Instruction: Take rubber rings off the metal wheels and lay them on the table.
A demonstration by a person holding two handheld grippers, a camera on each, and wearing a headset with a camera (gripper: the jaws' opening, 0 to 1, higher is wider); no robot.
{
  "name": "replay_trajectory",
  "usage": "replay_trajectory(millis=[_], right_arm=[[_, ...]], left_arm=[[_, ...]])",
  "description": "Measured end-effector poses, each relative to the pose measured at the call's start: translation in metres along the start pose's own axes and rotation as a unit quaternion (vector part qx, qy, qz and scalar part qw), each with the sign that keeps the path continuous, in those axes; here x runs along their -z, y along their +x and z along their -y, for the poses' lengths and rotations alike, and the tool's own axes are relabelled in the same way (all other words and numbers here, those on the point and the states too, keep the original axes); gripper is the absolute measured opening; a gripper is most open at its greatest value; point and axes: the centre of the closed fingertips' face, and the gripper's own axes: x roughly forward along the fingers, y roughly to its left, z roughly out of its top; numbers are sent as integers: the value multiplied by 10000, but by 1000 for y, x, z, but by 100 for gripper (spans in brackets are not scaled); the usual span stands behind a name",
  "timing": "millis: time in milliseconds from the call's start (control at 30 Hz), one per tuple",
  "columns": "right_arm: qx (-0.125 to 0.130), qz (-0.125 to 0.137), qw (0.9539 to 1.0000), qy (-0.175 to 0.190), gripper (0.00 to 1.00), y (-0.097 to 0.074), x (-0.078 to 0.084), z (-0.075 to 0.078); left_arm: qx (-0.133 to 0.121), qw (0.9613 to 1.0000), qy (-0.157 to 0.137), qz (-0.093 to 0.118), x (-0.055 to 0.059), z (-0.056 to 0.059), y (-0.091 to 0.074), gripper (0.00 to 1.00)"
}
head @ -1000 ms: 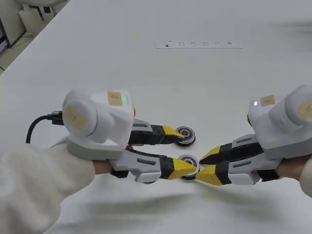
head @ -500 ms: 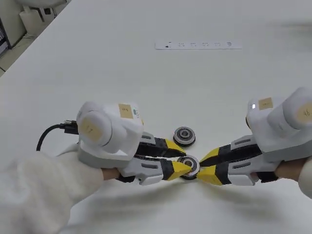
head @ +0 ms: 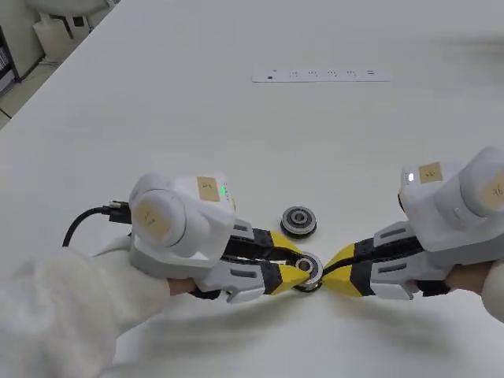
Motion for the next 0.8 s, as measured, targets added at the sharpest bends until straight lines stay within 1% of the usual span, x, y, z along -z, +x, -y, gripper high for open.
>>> replay_trajectory(millis=[100,133,167,200,233,333,433,500,667,733,767,800], right_arm=[[26,14,9999,102,0,0,-1,2],[19,23,9998,208,0,0,-1,2],[4,28,9991,431,0,-1,0,2],[-3,40,9986,526,0,-1,0,1],[-13,50,9975,708,0,-2,0,2],[-7,142,9967,798,0,-3,-1,4],[-9,180,9950,984,0,-5,-1,4],[-46,264,9925,1189,0,-6,-3,4],[-84,343,9888,1449,0,-6,-3,3],[-110,387,9864,1596,0,-7,-3,3],[-126,414,9846,1696,0,-7,-4,3],[-148,458,9808,1888,0,-7,-4,2]], left_arm=[[4,10000,26,4,0,0,1,14],[5,10000,32,10,0,0,1,14],[2,10000,22,21,0,0,1,14],[-5,10000,16,31,0,0,1,14],[-19,10000,28,39,0,0,1,14],[-44,10000,49,57,0,0,1,14],[-42,10000,56,60,0,0,1,14],[-45,10000,66,60,0,0,2,14],[-49,9999,80,68,0,-1,2,14],[-52,9999,83,73,0,-1,1,14],[-55,9999,88,76,0,-1,1,14],[-64,9999,108,77,0,-1,1,14]])
